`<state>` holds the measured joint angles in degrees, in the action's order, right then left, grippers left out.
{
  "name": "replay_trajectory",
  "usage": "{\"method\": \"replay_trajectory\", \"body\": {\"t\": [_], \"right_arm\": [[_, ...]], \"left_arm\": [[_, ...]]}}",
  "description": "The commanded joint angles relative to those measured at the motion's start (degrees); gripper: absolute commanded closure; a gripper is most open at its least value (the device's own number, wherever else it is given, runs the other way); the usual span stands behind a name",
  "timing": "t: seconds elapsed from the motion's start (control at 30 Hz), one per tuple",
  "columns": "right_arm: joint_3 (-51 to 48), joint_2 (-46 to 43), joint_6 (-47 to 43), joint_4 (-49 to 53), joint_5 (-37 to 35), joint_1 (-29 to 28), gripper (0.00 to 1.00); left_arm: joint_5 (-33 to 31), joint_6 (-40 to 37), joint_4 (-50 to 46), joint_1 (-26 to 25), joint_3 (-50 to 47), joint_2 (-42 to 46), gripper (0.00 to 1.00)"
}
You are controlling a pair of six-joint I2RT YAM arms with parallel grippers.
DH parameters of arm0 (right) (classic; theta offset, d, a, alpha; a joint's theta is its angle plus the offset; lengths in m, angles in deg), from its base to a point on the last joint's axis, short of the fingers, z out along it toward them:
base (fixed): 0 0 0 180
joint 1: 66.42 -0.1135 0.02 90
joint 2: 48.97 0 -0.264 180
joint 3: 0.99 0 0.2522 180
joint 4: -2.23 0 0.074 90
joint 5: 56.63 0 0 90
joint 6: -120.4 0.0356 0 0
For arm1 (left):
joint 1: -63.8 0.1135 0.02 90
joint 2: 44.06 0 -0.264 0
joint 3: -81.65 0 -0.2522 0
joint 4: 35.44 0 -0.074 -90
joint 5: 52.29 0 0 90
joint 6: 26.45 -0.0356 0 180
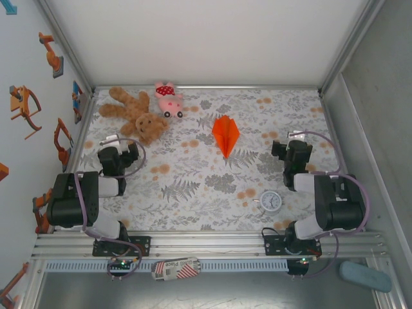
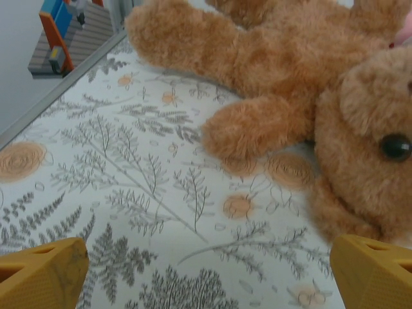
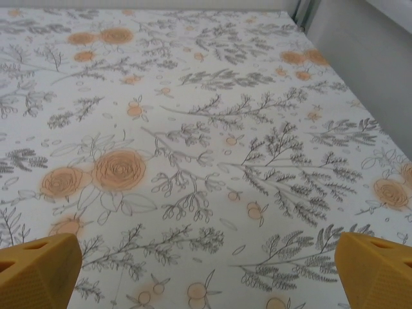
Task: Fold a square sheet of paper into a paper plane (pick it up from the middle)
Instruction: Reset both arms
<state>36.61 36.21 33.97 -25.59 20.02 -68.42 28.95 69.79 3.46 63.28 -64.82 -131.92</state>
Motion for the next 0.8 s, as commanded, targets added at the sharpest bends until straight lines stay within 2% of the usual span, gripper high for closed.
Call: {"method": "replay_trajectory", "body": {"t": [0.0,0.03,0.77], "right_arm": [[-1.6,1.7,1.0,-6.7,3.5,2.2,0.01],[-2.7,3.4,0.6,-10.8,4.0,2.3,0.01],[-2.3,3.2,1.1,-9.7,3.9,2.5,0.01]], "left_arm": [[-1.6,-2.6,-3.4,-1.6,2.9,-0.3,0.04],[-2.5,-2.9,-3.2,-2.1,2.9,-0.5,0.04],[-2.9,-3.0,-3.7,-2.3,3.2,-0.7,0.04]]}}
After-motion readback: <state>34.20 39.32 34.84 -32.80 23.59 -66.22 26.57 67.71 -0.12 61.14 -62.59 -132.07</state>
